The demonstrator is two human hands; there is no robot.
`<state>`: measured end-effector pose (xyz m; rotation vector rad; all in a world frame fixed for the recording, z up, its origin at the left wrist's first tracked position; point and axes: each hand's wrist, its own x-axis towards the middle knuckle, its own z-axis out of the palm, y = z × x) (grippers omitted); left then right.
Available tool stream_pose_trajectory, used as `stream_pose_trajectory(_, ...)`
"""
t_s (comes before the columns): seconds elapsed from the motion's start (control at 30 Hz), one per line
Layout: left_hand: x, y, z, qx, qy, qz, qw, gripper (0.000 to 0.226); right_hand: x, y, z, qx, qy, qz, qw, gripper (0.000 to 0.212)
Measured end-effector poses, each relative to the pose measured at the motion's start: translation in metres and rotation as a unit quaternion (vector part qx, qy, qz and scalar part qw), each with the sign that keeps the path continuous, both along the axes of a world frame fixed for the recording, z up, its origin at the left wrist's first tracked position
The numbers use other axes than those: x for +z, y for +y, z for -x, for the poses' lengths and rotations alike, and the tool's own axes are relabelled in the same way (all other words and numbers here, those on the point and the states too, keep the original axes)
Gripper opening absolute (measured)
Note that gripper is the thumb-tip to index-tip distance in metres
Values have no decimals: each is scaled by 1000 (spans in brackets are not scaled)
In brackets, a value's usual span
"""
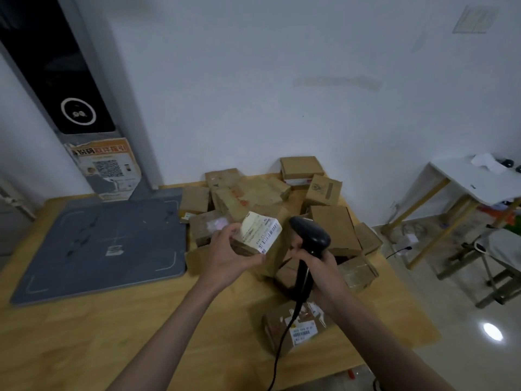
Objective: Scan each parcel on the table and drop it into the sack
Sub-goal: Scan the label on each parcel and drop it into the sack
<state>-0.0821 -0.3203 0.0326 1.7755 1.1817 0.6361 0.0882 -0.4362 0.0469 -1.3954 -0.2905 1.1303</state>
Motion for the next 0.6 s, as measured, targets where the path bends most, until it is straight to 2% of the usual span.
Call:
stream_pose_trajectory(0.1, 7, 6, 2, 9, 41, -67, 997, 91, 5, 16, -10, -15, -51, -7, 999, 24)
stream_pose_trajectory(0.2, 15, 13, -2, 14, 65, -95, 993, 97, 15, 30, -16, 14, -96, -23, 995, 26)
stream_pose_trajectory(0.43, 34, 27, -14, 24, 97, -133, 986, 100, 27, 47, -32, 84, -91, -66, 990, 27)
stream_pose_trajectory(0.6, 44, 41, -14, 29, 122, -211, 969, 98, 39, 47, -52, 155, -205, -67, 964, 9)
